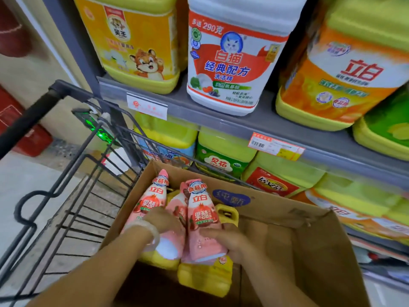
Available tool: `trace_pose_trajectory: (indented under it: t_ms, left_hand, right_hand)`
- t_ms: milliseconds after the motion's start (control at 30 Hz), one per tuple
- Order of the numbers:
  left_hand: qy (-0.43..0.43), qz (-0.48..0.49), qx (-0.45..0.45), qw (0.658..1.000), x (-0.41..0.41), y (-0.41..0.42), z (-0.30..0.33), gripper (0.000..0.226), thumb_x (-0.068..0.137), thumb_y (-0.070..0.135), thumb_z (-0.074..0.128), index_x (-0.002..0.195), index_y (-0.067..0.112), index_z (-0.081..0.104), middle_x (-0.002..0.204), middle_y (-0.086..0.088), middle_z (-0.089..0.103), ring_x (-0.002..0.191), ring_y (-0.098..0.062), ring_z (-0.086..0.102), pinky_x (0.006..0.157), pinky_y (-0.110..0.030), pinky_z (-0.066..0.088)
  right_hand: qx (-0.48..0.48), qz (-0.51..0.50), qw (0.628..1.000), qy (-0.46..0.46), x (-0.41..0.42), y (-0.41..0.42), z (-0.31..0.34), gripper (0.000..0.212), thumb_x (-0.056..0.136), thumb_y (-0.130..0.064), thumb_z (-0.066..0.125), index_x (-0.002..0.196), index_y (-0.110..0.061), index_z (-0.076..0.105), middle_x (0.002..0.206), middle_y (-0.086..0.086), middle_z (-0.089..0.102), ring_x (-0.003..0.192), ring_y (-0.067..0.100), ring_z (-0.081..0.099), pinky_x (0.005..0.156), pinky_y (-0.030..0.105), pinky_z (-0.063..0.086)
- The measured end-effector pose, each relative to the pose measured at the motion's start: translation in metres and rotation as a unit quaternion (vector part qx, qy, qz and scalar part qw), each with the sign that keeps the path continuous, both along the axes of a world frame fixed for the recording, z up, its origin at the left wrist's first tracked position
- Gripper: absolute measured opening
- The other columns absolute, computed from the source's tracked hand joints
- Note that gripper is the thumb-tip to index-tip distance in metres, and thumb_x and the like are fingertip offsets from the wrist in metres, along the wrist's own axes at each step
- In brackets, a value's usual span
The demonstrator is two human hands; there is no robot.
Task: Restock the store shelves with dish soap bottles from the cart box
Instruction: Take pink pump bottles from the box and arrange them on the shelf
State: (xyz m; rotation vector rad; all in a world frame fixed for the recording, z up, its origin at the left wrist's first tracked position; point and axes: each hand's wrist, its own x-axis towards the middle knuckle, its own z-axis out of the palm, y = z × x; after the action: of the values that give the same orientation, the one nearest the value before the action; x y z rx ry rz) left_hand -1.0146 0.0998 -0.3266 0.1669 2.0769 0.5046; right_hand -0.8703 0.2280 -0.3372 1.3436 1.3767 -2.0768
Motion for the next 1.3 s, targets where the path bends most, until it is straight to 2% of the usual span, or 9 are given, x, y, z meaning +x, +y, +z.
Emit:
trace_pose_trajectory:
  t_ms: [67,167,333,467,667,833,967,1067,1300]
  left_hand:
    - [-0.073,0.116,0.083,0.987,-0.005,-0.016,0.005,0.019,0.073,0.001,0.072,0.089,0.005,0.063,0.110,-0.017,0.066,0.098,-0.032,0.063,0.084,-0.034,0.051]
    - [-0.223,0.229,0.237,0.917,0.014,-0.037,0.022,0.048,0.067,-0.022,0.062,0.109,0.000,0.061,0.102,-0.017,0.071,0.085,-0.028,0.069,0.073,-0.039,0.054]
    - [-0.265,0.215,0.314,0.886,0.054,-0.050,0.048,0.066,0.045,-0.007,0.075,0.110,-0.004,0.062,0.104,-0.024,0.070,0.084,-0.033,0.071,0.066,-0.037,0.059]
    - [-0.275,0.175,0.374,0.868,0.093,-0.029,0.082,0.101,0.016,0.007,0.094,0.110,0.000,0.060,0.104,-0.025,0.069,0.086,-0.034,0.071,0.065,-0.038,0.060]
    - [-0.255,0.077,0.411,0.872,0.191,0.017,0.138,0.060,0.053,-0.009,0.067,0.111,0.004,0.058,0.100,-0.019,0.072,0.084,-0.028,0.072,0.068,-0.038,0.060]
    - [-0.241,-0.011,0.456,0.857,0.304,0.052,0.178,0.062,0.051,-0.008,0.071,0.110,0.005,0.059,0.100,-0.018,0.072,0.081,-0.025,0.072,0.064,-0.033,0.059]
    - [-0.256,-0.096,0.489,0.828,0.392,0.084,0.212,0.085,0.021,0.009,0.094,0.101,0.004,0.064,0.099,-0.021,0.072,0.079,-0.026,0.072,0.062,-0.031,0.059]
    - [-0.259,-0.144,0.500,0.814,0.449,0.112,0.242,0.065,0.039,-0.003,0.086,0.101,0.000,0.065,0.099,-0.023,0.071,0.074,-0.025,0.072,0.060,-0.031,0.059]
    - [-0.237,-0.232,0.553,0.765,0.546,0.178,0.310,0.066,0.043,-0.016,0.074,0.106,-0.003,0.060,0.091,-0.020,0.073,0.070,-0.024,0.071,0.059,-0.031,0.059]
  right_hand:
    - [-0.004,-0.006,1.000,0.008,0.009,-0.004,0.001,0.065,0.046,-0.018,0.088,0.105,-0.002,0.065,0.099,0.015,0.073,0.092,0.032,0.070,0.085,0.045,0.056]
    - [-0.028,-0.024,0.999,0.033,0.024,-0.009,0.007,0.063,0.050,-0.014,0.087,0.108,-0.003,0.065,0.100,0.015,0.073,0.094,0.032,0.069,0.085,0.045,0.055]
    - [-0.065,-0.065,0.990,0.109,0.063,-0.008,0.039,0.054,0.061,-0.003,0.082,0.112,0.000,0.063,0.099,0.016,0.073,0.082,0.027,0.072,0.066,0.035,0.057]
    - [-0.023,-0.080,0.980,0.180,0.116,0.005,0.081,0.048,0.059,-0.004,0.077,0.105,-0.003,0.064,0.098,0.015,0.073,0.083,0.025,0.072,0.066,0.034,0.058]
    - [0.107,-0.148,0.955,0.233,0.237,0.026,0.139,0.060,0.058,0.002,0.081,0.113,-0.007,0.057,0.102,0.015,0.072,0.087,0.025,0.071,0.069,0.035,0.059]
    - [0.173,-0.197,0.928,0.265,0.364,0.037,0.182,0.080,0.043,-0.016,0.086,0.118,-0.011,0.057,0.106,0.012,0.072,0.093,0.026,0.070,0.075,0.038,0.056]
    - [0.250,-0.239,0.892,0.290,0.465,0.042,0.221,0.062,0.051,-0.007,0.078,0.110,-0.008,0.059,0.094,0.008,0.075,0.080,0.018,0.071,0.068,0.031,0.057]
    - [0.296,-0.279,0.861,0.305,0.528,0.049,0.255,0.047,0.057,-0.002,0.070,0.103,-0.007,0.060,0.084,0.004,0.075,0.072,0.014,0.070,0.065,0.027,0.058]
    - [0.392,-0.335,0.793,0.323,0.633,0.080,0.317,0.078,0.044,-0.017,0.087,0.115,-0.005,0.057,0.105,0.015,0.071,0.090,0.025,0.069,0.075,0.036,0.056]
